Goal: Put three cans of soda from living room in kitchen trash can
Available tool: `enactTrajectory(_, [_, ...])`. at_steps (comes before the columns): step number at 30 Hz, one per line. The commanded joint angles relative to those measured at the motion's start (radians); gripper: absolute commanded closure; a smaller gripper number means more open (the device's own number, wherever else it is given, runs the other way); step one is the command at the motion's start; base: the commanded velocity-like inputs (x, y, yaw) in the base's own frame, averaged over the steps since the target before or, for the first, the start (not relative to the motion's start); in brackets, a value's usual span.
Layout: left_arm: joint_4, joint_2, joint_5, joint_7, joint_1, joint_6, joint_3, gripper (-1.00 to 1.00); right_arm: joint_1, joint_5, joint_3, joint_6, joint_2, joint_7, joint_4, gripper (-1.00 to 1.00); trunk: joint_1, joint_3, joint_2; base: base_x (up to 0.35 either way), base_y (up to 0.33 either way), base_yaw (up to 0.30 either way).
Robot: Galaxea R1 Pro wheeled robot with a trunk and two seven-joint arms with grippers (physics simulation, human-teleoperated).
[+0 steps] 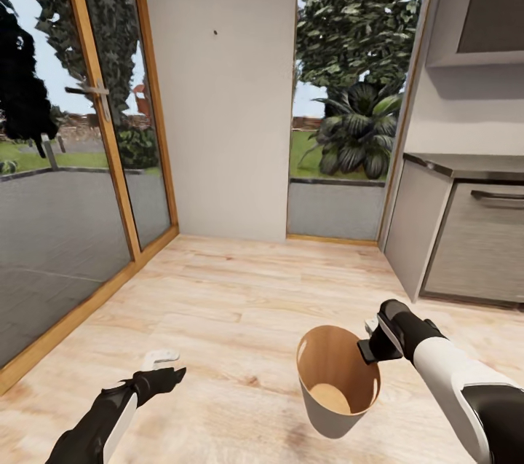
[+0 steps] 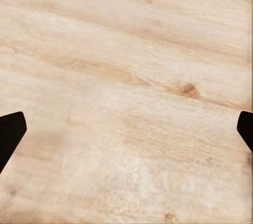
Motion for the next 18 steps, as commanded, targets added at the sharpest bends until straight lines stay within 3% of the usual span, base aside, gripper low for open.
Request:
enactTrajectory(1, [0.0,0.0,0.0,0.0,0.0,0.001,0.0,-1.0,0.0,-0.026,-0.007,0.004,0.0,0.005,0.0,1.0,-0.004,0.003,0.007,0.0,0.0,0.0])
enactTrajectory(18, [0.005,0.0,-0.003,-0.003,0.0,0.015,0.0,-1.0,0.001,-0.026,-0.007,0.004,0.004,0.003,0.0,1.0,-0.069,0.057,0.126,0.0,0.0,0.0])
